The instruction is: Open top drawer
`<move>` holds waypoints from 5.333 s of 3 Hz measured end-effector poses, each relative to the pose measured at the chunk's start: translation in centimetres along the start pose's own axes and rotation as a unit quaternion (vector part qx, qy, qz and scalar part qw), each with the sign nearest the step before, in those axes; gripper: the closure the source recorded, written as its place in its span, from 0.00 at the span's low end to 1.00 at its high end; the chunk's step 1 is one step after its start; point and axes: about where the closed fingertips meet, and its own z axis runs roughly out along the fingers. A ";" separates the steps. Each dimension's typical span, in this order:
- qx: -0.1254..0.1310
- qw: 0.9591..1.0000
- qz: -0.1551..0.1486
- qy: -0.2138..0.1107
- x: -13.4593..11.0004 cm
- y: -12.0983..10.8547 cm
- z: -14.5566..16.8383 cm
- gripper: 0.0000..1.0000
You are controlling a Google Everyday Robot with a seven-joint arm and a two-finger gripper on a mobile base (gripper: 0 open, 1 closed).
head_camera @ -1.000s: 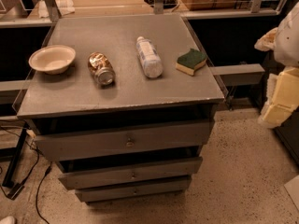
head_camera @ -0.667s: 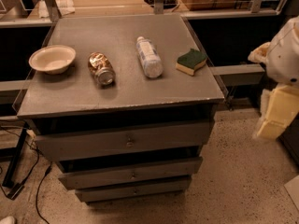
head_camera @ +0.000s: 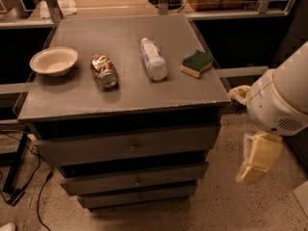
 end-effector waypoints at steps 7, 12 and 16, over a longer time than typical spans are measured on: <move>-0.016 0.998 -0.053 0.024 -5.3 0.5 16.0 0.00; -0.014 0.998 -0.052 0.038 -3.1 -5.2 23.3 0.00; -0.032 0.995 -0.067 0.061 -2.9 -6.2 26.3 0.00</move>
Offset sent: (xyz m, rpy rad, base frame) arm -0.0091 0.0070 -0.0183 0.0605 0.0213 0.0388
